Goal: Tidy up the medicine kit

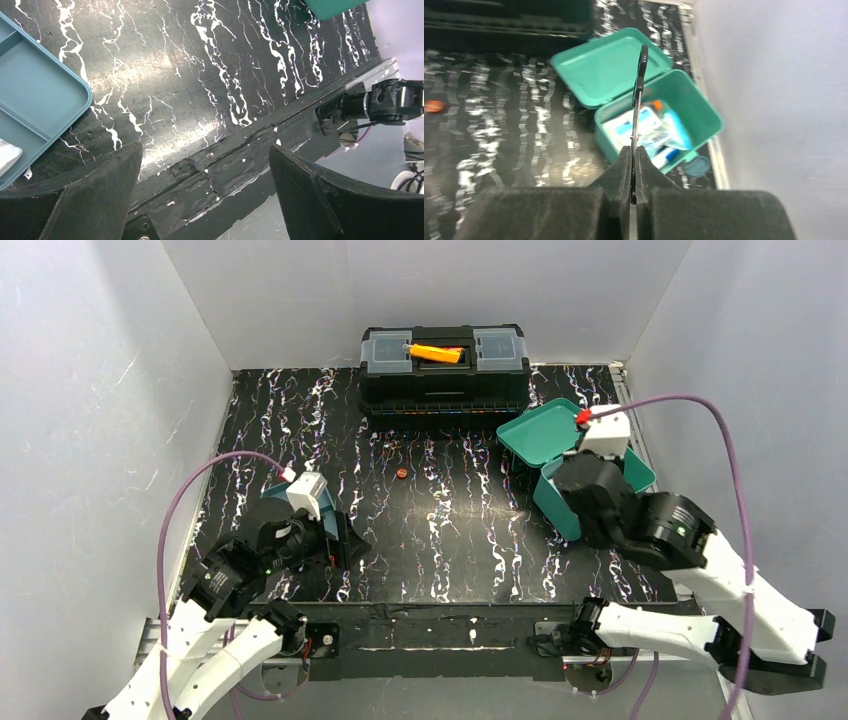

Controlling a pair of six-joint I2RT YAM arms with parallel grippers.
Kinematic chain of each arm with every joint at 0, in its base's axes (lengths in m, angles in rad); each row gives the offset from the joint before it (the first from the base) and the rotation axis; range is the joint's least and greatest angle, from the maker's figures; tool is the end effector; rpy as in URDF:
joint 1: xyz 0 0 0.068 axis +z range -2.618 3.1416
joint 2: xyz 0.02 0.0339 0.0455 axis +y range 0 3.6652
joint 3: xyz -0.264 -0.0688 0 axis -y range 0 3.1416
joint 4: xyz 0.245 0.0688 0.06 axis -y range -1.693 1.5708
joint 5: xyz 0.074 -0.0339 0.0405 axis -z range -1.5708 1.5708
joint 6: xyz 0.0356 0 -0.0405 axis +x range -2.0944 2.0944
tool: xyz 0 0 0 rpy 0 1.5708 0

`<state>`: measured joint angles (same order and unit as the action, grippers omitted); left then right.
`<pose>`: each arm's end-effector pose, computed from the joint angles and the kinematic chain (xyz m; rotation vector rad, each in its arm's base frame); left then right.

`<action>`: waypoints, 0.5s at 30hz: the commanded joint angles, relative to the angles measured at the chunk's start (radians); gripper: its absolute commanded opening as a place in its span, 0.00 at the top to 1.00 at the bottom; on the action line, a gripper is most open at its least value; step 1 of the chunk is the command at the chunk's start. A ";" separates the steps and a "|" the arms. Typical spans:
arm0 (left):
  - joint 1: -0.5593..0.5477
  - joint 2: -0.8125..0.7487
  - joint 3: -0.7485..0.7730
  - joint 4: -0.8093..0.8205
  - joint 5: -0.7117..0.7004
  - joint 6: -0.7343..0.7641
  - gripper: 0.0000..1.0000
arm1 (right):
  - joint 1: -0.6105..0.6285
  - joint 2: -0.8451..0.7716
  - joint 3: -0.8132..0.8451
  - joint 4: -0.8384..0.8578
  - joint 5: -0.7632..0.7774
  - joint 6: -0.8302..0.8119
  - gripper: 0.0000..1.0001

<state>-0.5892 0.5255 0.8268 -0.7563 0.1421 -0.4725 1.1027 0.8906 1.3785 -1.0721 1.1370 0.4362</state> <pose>0.0852 -0.0630 0.3279 0.2172 2.1072 -0.7985 0.0814 0.0894 0.4375 -0.0043 1.8071 -0.1450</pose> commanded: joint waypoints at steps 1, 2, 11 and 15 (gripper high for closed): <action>-0.003 0.031 0.006 0.005 0.009 0.072 0.02 | -0.175 0.058 0.035 0.068 -0.015 -0.220 0.99; -0.003 0.034 0.001 0.013 0.013 0.075 0.02 | -0.211 0.068 0.035 0.076 -0.036 -0.241 0.99; -0.003 0.038 -0.031 0.035 0.059 0.082 0.02 | -0.499 0.162 -0.014 0.011 -0.282 -0.248 0.99; -0.003 0.031 -0.034 0.038 0.073 0.084 0.02 | -0.599 0.138 -0.136 0.102 -0.387 -0.327 0.99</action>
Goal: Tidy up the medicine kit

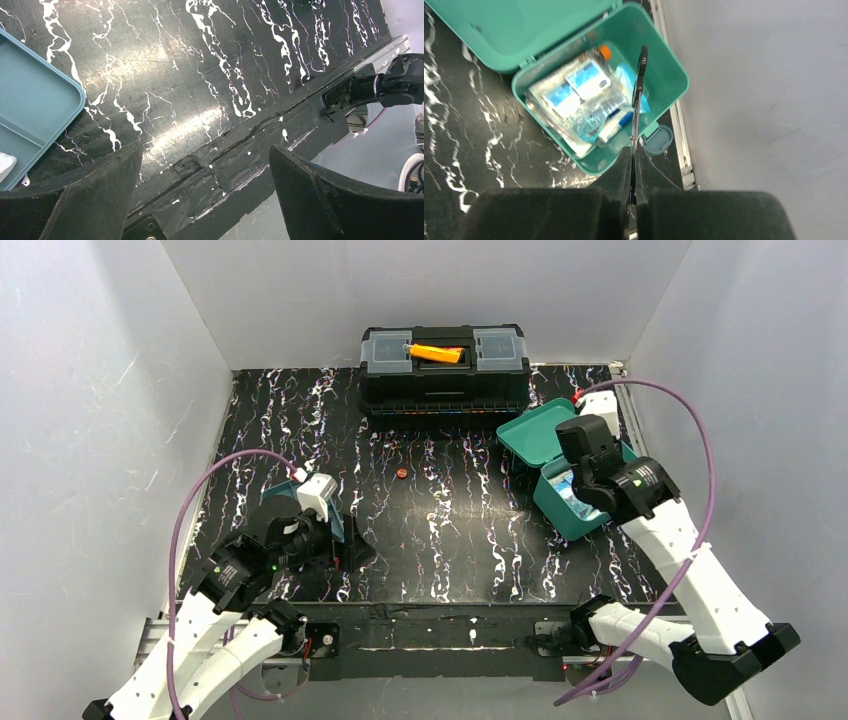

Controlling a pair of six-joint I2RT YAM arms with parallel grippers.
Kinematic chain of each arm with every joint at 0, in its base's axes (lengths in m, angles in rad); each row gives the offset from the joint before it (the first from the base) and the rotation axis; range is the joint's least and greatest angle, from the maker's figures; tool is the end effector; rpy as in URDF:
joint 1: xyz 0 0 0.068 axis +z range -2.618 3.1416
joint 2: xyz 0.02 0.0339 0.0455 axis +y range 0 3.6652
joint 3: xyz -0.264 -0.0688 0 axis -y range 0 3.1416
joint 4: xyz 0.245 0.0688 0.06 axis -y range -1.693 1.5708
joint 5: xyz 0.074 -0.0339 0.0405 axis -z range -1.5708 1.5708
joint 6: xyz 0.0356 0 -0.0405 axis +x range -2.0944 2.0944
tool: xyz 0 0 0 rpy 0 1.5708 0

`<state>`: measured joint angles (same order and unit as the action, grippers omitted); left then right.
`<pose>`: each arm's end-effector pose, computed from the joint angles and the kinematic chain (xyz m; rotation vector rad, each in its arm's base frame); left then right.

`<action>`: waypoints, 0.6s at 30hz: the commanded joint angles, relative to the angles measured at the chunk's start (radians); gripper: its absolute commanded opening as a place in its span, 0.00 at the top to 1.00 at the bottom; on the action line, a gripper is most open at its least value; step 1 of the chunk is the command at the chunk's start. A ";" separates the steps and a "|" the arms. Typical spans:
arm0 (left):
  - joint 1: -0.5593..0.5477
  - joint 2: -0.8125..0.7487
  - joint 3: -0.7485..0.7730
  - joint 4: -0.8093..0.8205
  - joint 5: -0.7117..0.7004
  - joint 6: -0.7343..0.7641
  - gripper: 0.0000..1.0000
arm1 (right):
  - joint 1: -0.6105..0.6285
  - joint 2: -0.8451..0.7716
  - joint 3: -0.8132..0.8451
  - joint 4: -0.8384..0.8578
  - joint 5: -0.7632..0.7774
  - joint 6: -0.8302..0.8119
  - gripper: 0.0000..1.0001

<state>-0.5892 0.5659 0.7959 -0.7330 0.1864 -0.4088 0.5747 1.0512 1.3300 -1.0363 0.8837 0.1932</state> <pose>0.0940 -0.0708 0.3168 0.3137 2.1421 -0.7889 0.1645 0.0737 0.4014 0.0211 2.0683 -0.5620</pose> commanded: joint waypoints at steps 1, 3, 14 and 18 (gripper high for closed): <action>-0.003 -0.011 -0.003 0.015 0.031 0.022 0.02 | -0.087 -0.036 -0.123 0.105 -0.159 -0.113 0.99; -0.002 -0.014 -0.003 0.014 0.026 0.022 0.02 | -0.112 -0.058 -0.193 0.183 -0.197 -0.180 0.99; -0.003 -0.070 -0.006 0.015 0.038 0.023 0.02 | -0.279 -0.023 -0.328 0.417 -0.247 -0.423 0.99; -0.003 -0.073 -0.006 0.015 0.046 0.026 0.02 | -0.330 0.019 -0.350 0.465 -0.255 -0.461 0.99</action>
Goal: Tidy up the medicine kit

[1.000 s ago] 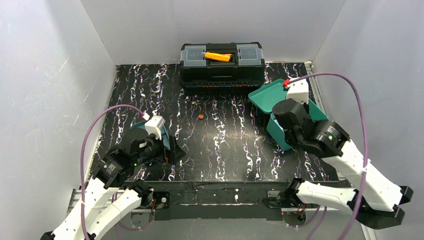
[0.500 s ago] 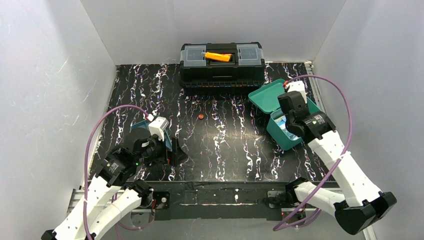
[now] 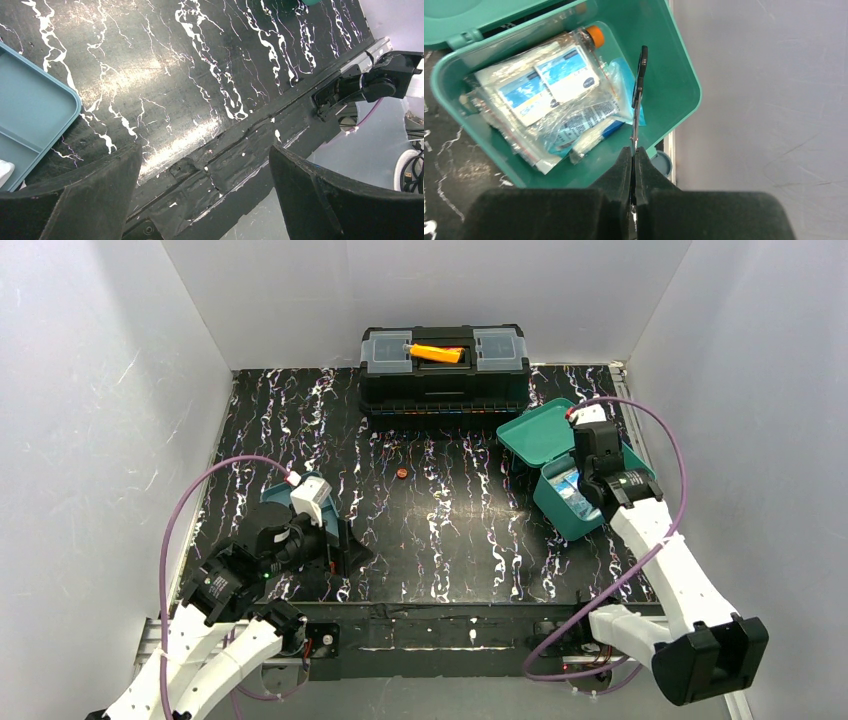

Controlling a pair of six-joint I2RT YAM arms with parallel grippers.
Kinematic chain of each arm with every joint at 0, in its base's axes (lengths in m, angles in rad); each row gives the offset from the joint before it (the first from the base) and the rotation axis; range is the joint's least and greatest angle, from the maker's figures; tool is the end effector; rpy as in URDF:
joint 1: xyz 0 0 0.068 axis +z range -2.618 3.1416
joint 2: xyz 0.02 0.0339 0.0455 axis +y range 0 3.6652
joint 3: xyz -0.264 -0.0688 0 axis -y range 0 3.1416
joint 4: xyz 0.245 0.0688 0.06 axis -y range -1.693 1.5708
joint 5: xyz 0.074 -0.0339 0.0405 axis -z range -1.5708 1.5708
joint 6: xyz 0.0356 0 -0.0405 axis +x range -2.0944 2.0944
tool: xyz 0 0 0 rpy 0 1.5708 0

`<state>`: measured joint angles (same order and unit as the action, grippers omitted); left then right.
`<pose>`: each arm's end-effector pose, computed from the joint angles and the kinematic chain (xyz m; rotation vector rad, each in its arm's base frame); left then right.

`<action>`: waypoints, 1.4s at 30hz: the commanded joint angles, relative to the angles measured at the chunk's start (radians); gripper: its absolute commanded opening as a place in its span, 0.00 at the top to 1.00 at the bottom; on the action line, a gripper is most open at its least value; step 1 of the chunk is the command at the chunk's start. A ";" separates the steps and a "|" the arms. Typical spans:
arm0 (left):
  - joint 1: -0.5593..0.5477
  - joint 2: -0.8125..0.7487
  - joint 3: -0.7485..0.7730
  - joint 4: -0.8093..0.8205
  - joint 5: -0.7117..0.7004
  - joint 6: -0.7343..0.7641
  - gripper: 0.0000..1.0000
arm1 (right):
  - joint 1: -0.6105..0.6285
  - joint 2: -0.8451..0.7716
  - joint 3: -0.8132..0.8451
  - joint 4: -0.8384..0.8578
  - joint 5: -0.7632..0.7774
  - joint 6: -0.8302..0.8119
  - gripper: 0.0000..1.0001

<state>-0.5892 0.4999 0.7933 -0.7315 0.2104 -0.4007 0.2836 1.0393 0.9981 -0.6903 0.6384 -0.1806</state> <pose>0.0824 -0.0640 0.3222 0.3374 2.0737 -0.8279 0.2074 0.0383 0.3224 -0.1897 2.2080 -0.6733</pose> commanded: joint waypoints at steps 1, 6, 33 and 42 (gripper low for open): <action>-0.004 -0.009 -0.003 0.013 0.022 0.019 0.02 | -0.044 0.044 -0.019 0.130 0.006 -0.089 0.99; -0.005 -0.030 -0.004 0.013 0.021 0.019 0.02 | -0.064 0.101 -0.030 0.158 0.045 -0.078 0.99; -0.004 -0.053 -0.005 0.017 0.030 0.022 0.02 | -0.073 -0.063 0.099 -0.045 -0.396 0.195 0.50; -0.005 -0.031 -0.006 0.017 0.024 0.021 0.02 | -0.040 -0.115 0.131 0.109 -0.795 0.354 0.43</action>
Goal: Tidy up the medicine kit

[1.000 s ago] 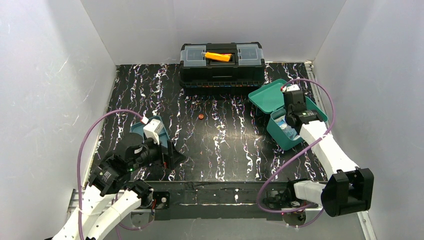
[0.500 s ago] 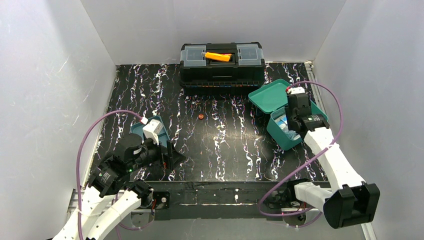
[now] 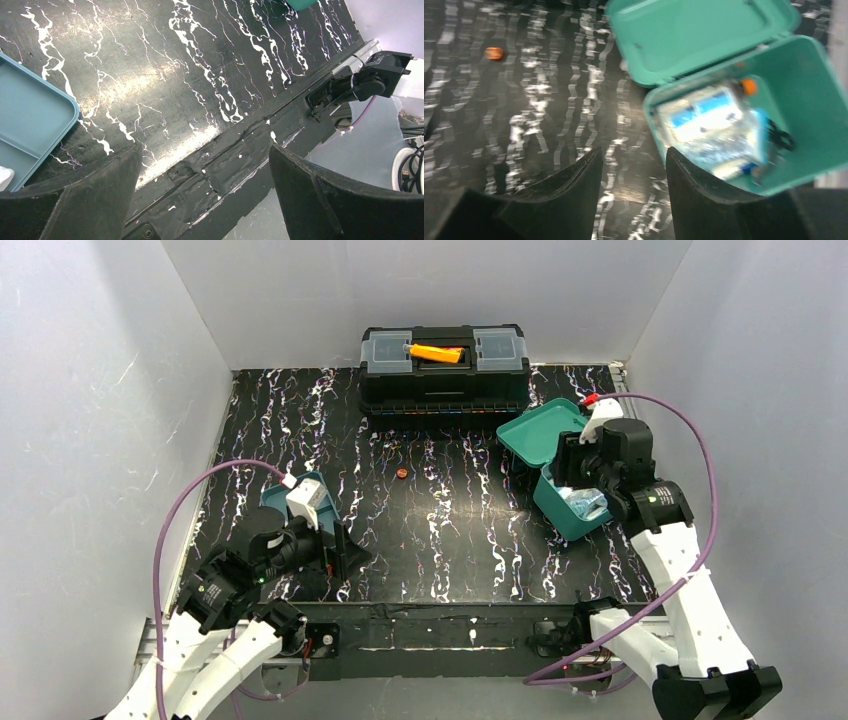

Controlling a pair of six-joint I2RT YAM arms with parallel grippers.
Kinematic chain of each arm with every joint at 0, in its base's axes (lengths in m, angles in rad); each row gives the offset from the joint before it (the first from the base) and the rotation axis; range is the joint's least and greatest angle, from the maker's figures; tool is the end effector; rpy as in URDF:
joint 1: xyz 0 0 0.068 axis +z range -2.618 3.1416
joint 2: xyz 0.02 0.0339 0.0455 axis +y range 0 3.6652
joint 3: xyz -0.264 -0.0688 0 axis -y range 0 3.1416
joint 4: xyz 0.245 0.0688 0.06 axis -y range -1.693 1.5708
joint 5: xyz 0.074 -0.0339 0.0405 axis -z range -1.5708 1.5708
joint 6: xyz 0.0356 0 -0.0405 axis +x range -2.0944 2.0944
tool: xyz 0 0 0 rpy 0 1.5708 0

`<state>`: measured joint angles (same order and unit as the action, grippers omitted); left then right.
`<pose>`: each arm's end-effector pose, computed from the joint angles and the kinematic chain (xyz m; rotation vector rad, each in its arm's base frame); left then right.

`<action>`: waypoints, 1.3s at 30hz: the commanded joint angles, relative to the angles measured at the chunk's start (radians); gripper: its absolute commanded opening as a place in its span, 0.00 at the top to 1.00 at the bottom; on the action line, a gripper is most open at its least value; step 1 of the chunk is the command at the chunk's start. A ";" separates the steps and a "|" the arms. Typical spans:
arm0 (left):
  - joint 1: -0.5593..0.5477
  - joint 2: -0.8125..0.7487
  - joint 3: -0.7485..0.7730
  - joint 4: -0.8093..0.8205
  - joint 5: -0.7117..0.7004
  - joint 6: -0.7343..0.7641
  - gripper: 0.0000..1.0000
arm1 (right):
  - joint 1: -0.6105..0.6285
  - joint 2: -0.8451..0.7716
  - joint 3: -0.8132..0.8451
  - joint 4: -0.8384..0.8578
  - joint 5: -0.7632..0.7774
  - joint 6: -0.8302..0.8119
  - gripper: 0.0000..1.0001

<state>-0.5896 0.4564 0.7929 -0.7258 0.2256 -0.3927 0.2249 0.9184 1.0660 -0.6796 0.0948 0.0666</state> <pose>0.0746 -0.0595 0.3261 0.3558 2.0209 -0.8516 0.1836 0.0385 0.3631 -0.1093 2.0982 0.0758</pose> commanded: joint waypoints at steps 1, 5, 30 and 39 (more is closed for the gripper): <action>-0.004 0.015 -0.005 0.010 0.009 0.014 0.02 | 0.029 0.020 0.078 0.101 -0.302 0.120 0.42; -0.004 0.023 -0.003 0.007 -0.004 0.013 0.02 | 0.179 0.090 0.112 0.145 -0.289 0.134 0.37; -0.004 0.060 0.019 -0.055 -0.245 -0.064 0.02 | 0.583 0.831 0.566 0.158 0.065 0.327 0.26; -0.002 0.284 0.067 -0.145 -0.414 -0.151 0.02 | 0.620 0.898 0.568 0.201 0.036 0.375 0.27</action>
<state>-0.5911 0.6518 0.8291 -0.8204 -0.0933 -0.4911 0.8429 1.8366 1.6260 -0.5243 0.1310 0.4023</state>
